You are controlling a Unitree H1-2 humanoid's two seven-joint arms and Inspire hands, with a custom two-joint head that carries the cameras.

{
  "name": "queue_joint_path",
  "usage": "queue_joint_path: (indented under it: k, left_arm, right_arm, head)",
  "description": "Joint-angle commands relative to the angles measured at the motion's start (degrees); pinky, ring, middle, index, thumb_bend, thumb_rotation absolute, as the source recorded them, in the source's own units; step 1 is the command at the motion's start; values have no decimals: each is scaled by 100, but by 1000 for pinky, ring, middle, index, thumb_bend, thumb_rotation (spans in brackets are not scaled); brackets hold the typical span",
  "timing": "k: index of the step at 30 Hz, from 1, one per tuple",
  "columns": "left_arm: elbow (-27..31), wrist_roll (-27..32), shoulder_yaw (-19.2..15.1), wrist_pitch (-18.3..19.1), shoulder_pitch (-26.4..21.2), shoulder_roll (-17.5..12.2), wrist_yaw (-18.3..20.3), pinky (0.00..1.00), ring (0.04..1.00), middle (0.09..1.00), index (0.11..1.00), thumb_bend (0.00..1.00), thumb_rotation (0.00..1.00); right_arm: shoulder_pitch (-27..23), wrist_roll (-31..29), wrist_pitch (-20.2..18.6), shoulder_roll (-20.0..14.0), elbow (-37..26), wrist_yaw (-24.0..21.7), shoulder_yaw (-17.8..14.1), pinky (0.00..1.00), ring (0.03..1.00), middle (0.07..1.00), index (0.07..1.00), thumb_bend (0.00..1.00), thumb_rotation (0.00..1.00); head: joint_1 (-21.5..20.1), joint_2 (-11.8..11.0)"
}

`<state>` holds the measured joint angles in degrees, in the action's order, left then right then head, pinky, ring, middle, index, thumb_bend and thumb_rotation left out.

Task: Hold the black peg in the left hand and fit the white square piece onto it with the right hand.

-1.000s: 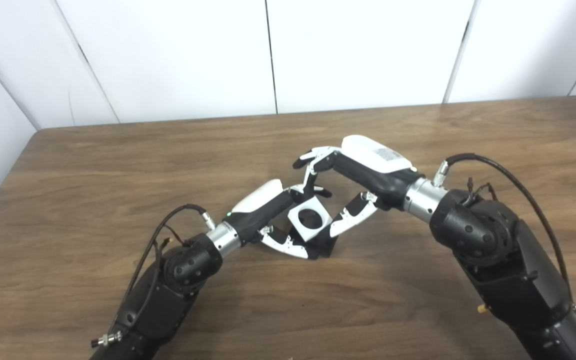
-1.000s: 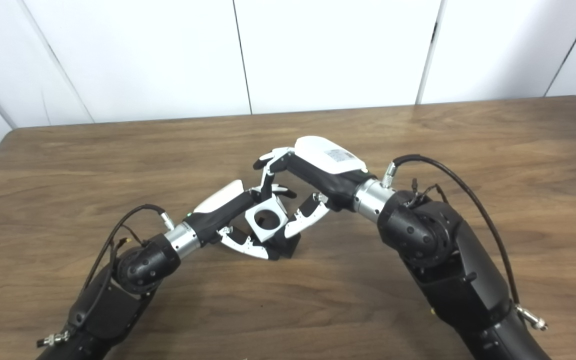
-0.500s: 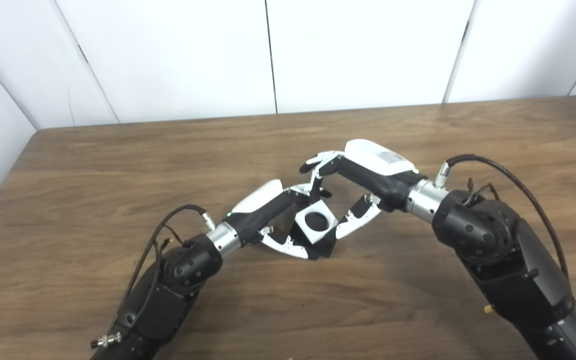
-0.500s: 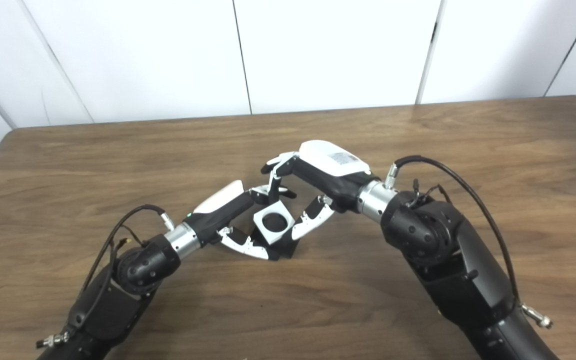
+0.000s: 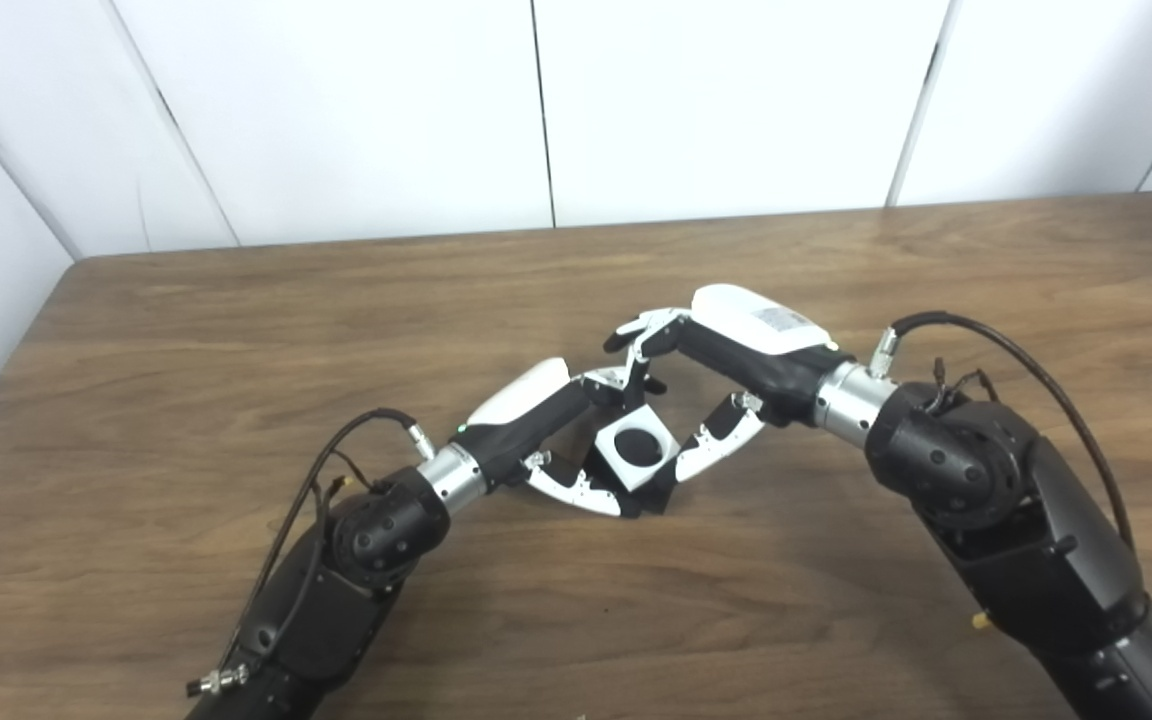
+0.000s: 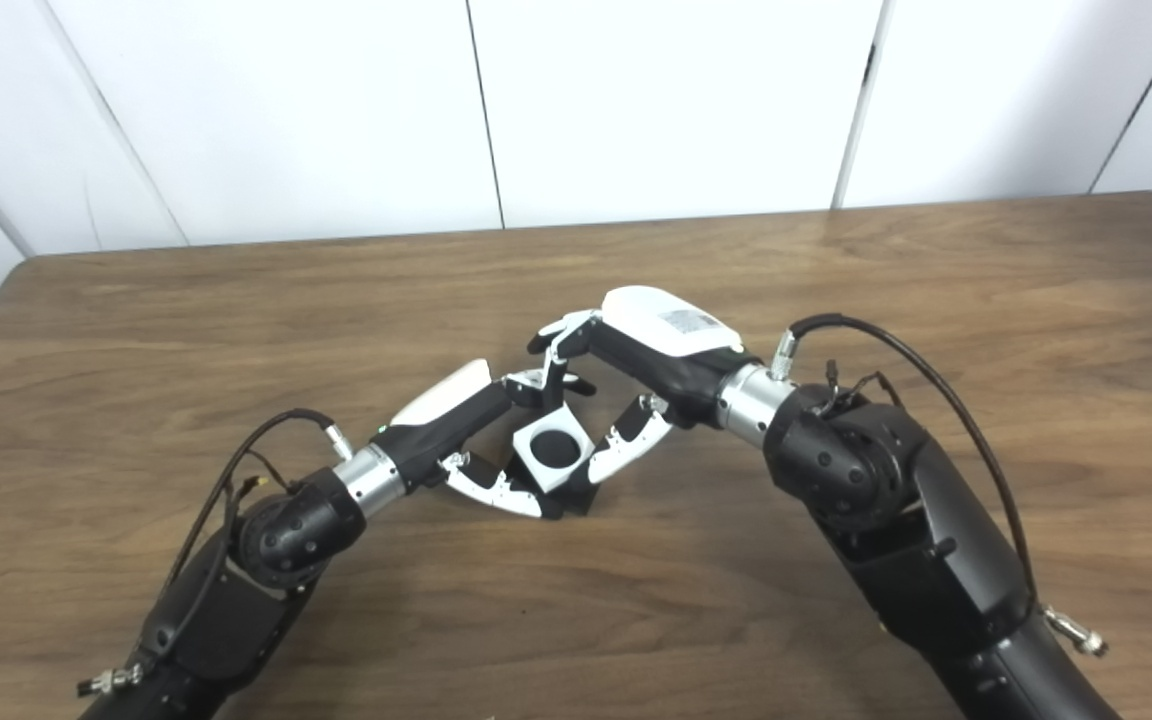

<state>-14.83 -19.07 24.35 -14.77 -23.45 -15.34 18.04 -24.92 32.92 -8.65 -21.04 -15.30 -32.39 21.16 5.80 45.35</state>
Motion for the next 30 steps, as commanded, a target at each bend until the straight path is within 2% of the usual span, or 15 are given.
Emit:
queue_joint_path:
  k: [1, 17, 24, 26, 27, 30]
  left_arm:
    - [-131, -226, 210, 384, 176, -3, 319, 811, 919, 867, 491, 521, 75]
    - [-89, -253, 236, 413, 182, 1, 305, 803, 914, 868, 491, 521, 76]
    - [-84, -243, 235, 425, 186, -4, 309, 804, 917, 866, 491, 521, 76]
    - [-55, -243, 231, 458, 192, -15, 321, 806, 918, 867, 491, 521, 75]
    - [-55, -238, 229, 451, 193, -18, 319, 805, 919, 865, 491, 521, 75]
    - [-85, -217, 219, 414, 183, -30, 305, 802, 922, 866, 491, 521, 76]
  right_arm:
    - [-229, -23, 186, 21, -50, 117, -37, 846, 886, 834, 481, 519, 142]
    - [-160, 35, 155, 203, 286, 232, -20, 859, 885, 833, 481, 519, 143]
    - [-151, 31, 243, 191, 428, 309, -39, 835, 869, 827, 482, 519, 143]
    - [-152, -3, 151, 143, 393, 222, -53, 827, 867, 842, 491, 519, 147]
    - [-145, -31, 120, 119, 400, 191, -63, 821, 877, 878, 667, 736, 213]
    - [-126, -54, 65, 71, 423, 154, -91, 807, 902, 946, 877, 900, 299]
  head:
    - [6, 8]
    - [13, 25]
    - [25, 38]
    - [19, 37]
    - [19, 37]
    - [-1, 38]
